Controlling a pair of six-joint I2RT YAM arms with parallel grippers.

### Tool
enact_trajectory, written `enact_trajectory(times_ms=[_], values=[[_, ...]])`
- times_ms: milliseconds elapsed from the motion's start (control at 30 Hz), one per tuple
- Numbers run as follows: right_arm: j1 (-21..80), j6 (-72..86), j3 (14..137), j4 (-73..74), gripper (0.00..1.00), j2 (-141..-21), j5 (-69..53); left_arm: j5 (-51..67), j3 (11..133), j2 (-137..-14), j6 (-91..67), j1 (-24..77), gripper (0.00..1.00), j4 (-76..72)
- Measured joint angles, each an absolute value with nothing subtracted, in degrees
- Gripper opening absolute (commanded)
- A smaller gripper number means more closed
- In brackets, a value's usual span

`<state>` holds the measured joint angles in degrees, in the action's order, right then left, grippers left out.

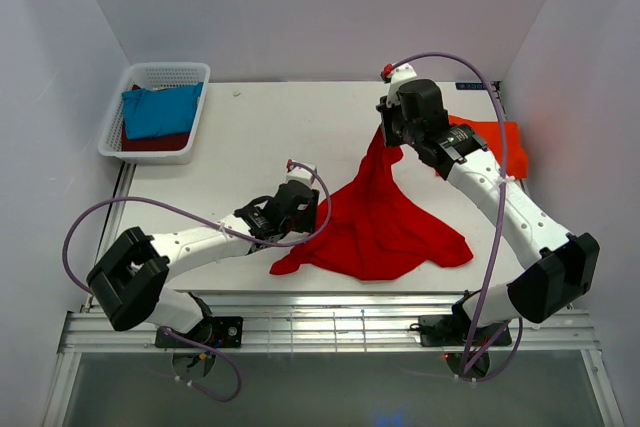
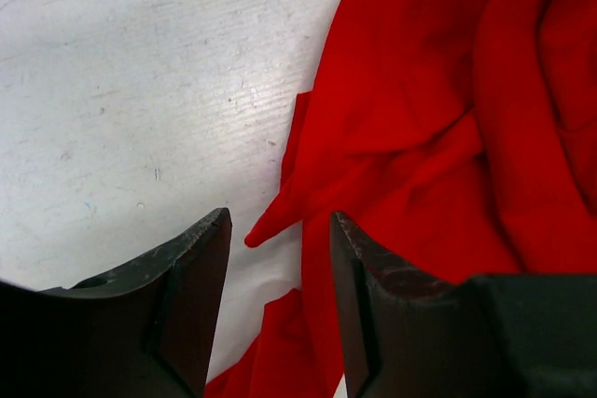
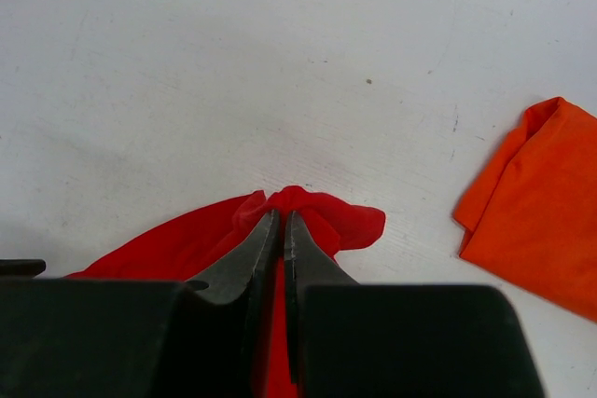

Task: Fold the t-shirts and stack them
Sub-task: Flatten the tshirt out

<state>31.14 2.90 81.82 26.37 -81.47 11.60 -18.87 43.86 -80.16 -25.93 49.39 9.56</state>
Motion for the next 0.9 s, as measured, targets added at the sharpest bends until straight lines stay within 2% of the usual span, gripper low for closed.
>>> enact_trajectory(times_ms=[433, 667, 700, 800, 900], values=[[31.14, 2.92, 81.58, 26.35, 0.08, -81.47, 11.6, -18.17, 43.53, -84.93, -25.3, 49.39, 0.52, 5.78], [31.14, 2.96, 80.79, 26.26, 0.08, -81.47, 11.64, -18.15, 43.53, -84.97, -24.69, 49.36, 0.23, 5.41], [31.14, 3.01, 80.71, 26.41, 0.08, -81.47, 11.64, -18.15, 43.53, -85.01, -24.58, 49.36, 0.14, 5.34], [31.14, 3.05, 80.68, 26.37, 0.08, -81.47, 11.86, -18.2, 43.53, -85.6, -24.18, 49.36, 0.0, 4.8], [31.14, 3.05, 80.68, 26.41, 0.08, -81.47, 12.49, -18.94, 43.72, -86.54, -23.81, 49.36, 0.0, 5.26]])
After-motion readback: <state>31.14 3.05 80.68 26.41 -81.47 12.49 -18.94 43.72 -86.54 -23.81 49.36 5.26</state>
